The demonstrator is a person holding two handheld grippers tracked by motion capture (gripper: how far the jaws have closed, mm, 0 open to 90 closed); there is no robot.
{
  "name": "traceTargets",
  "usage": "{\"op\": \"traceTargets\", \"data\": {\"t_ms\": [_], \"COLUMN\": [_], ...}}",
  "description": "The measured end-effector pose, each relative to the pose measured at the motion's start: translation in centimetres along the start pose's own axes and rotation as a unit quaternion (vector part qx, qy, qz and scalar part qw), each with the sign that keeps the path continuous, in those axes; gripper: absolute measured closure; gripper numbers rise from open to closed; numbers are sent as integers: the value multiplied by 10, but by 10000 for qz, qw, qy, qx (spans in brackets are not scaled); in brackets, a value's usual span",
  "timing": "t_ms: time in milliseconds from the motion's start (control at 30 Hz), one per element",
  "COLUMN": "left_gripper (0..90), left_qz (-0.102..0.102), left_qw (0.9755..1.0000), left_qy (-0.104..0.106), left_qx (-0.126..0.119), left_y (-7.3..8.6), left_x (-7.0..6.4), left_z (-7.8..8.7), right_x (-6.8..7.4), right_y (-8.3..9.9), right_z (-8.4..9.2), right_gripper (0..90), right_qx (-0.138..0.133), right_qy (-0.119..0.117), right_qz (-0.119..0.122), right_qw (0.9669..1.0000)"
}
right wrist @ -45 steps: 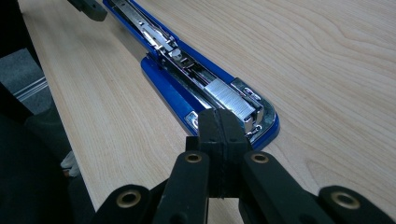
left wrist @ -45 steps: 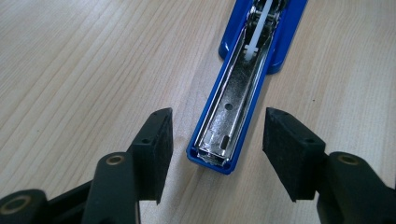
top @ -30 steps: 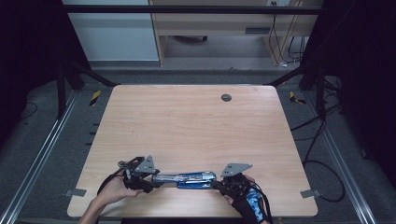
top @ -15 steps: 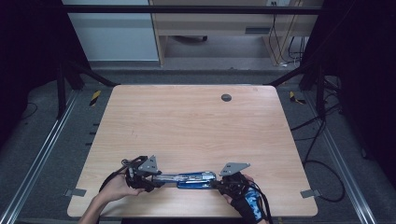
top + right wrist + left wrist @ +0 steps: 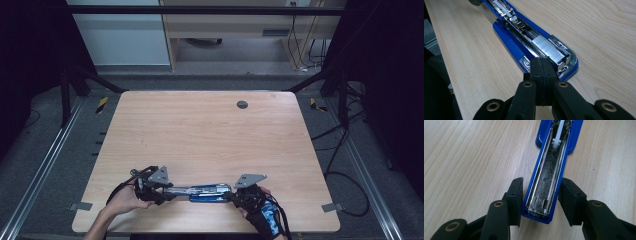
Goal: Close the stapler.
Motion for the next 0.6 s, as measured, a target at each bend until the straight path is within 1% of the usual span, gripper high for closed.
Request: {"op": "traceTargets", "data": {"t_ms": [67, 133, 200, 367, 400, 600], "left_gripper": [561, 562, 564, 570, 571, 574], "left_qz": [-20, -40, -60, -34, -71, -71], "left_qw": [10000, 10000, 10000, 10000, 9999, 9999], "left_qy": [-2, 7, 19, 34, 55, 81], "left_qx": [21, 30, 20, 12, 46, 68], "left_y": [-1, -1, -1, -1, 0, -1], "left_x": [0, 0, 0, -1, 0, 0], "left_z": [0, 0, 1, 0, 1, 1], "right_x": [-1, -1, -1, 0, 0, 0], "right_y": [0, -1, -1, -1, -1, -1], "right_z": [0, 0, 0, -1, -1, -1], "right_gripper": [900, 900, 900, 900, 900, 900], "right_qx": [-3, 1, 2, -5, -10, 5], "right_qy": [18, -15, -7, -2, 6, 1], "right_qz": [20, -28, -26, -50, -59, -40], "right_qw": [10000, 10000, 10000, 10000, 10000, 10000]}}
Point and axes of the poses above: each handheld gripper's, and its own axes: z roughly backward along the jaws, y roughly out of its underside, x roughly to its left, the point moved 5 cm from there along -z, roughly forward along the jaws, and after that the axes turned 15 degrees about -z, right-handed, at the moved point
